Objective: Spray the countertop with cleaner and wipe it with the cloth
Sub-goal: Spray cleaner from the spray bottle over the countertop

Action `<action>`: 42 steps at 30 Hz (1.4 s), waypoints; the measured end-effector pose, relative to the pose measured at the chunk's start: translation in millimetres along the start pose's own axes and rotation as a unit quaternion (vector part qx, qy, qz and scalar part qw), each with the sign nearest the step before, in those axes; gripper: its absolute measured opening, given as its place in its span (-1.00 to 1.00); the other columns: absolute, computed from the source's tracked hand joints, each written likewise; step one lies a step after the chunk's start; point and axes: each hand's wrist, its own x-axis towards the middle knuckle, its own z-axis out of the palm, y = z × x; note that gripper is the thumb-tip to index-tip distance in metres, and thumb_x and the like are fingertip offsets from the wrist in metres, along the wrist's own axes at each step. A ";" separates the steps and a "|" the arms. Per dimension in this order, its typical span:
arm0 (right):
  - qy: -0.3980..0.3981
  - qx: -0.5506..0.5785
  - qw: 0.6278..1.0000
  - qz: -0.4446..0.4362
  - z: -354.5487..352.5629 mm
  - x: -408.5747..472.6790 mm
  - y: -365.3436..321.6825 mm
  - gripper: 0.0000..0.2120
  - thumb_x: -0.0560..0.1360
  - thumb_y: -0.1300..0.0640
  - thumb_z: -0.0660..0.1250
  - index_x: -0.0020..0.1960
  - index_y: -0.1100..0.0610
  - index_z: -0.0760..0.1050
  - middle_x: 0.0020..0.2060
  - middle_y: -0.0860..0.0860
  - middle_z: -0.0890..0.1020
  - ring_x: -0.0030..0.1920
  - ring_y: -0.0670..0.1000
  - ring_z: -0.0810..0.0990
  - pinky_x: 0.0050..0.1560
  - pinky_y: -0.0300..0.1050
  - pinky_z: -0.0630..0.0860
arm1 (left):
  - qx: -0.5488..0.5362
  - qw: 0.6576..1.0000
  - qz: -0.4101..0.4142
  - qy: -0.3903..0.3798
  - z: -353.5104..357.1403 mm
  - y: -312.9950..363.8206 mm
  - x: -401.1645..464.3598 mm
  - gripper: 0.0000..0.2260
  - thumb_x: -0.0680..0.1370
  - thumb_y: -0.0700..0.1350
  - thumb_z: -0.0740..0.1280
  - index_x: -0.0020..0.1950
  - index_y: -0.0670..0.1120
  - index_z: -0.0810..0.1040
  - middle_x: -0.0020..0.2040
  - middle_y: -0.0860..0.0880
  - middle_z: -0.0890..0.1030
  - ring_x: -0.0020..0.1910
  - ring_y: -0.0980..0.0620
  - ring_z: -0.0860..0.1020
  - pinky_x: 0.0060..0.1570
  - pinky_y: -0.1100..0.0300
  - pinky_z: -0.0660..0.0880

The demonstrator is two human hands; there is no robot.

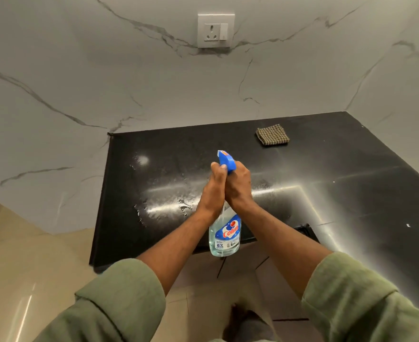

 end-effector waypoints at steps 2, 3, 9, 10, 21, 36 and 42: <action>0.006 0.012 1.000 -0.008 -9.7 21.2 1.3 -0.72 0.61 0.04 0.32 -0.23 0.13 0.43 -0.31 0.09 0.54 -0.34 -0.03 0.47 -0.31 -0.20 0.41 | -0.008 1.000 0.009 -0.003 14.5 10.2 19.6 -0.31 0.48 0.52 0.14 0.34 0.05 0.56 0.19 -0.07 0.67 0.16 -0.03 0.67 0.24 -0.21 0.58; 0.016 0.018 1.000 -0.015 -16.4 34.6 0.8 -0.73 0.61 0.04 0.33 -0.21 0.15 0.45 -0.33 0.06 0.53 -0.35 -0.05 0.47 -0.33 -0.24 0.40 | -0.011 1.000 0.013 -0.004 22.8 17.4 31.2 -0.32 0.48 0.50 0.14 0.35 0.04 0.55 0.18 -0.08 0.67 0.15 -0.04 0.68 0.23 -0.20 0.59; 0.048 0.037 0.997 -0.056 -70.2 151.1 -8.1 -0.72 0.61 0.00 0.34 -0.16 0.18 0.46 -0.39 -0.01 0.49 -0.40 -0.11 0.43 -0.40 -0.40 0.33 | 0.014 0.998 0.051 -0.029 80.8 70.8 141.1 -0.23 0.41 0.59 0.18 0.35 0.06 0.57 0.25 -0.11 0.65 0.23 -0.07 0.64 0.34 -0.19 0.51; 0.046 0.039 0.996 -0.059 -78.5 174.1 -9.0 -0.70 0.61 -0.04 0.34 -0.15 0.17 0.47 -0.36 0.01 0.52 -0.38 -0.08 0.45 -0.36 -0.34 0.34 | 0.012 0.998 0.050 -0.041 90.7 79.7 163.9 -0.22 0.41 0.58 0.20 0.37 0.03 0.56 0.28 -0.14 0.64 0.26 -0.09 0.62 0.37 -0.18 0.49; 0.023 0.096 0.995 -0.024 -141.2 356.7 -5.5 -0.78 0.59 -0.09 0.38 0.04 0.06 0.54 -0.05 0.13 0.66 -0.12 0.02 0.66 -0.19 -0.19 0.55 | 0.106 0.990 0.081 -0.049 169.1 163.2 314.1 -0.43 0.59 0.34 0.05 0.34 -0.01 0.55 0.17 -0.10 0.66 0.13 -0.02 0.64 0.25 -0.05 0.55; 0.012 0.142 0.990 -0.008 -123.0 456.5 46.0 -0.74 0.58 -0.10 0.38 -0.13 0.08 0.50 -0.26 0.02 0.61 -0.25 -0.05 0.56 -0.17 -0.17 0.53 | 0.166 0.984 0.064 -0.020 192.3 146.1 405.6 -0.68 0.73 0.17 0.02 0.25 0.08 0.49 0.17 0.00 0.60 0.16 0.04 0.58 0.27 0.07 0.47; 0.003 0.140 0.990 0.002 -112.6 472.1 68.0 -0.74 0.59 -0.10 0.37 -0.07 0.11 0.52 -0.24 0.00 0.61 -0.25 -0.08 0.56 -0.19 -0.23 0.48 | 0.166 0.985 0.038 -0.012 191.9 125.2 430.1 -0.57 0.71 0.22 0.05 0.40 0.03 0.50 0.22 0.01 0.60 0.24 0.01 0.57 0.30 0.05 0.46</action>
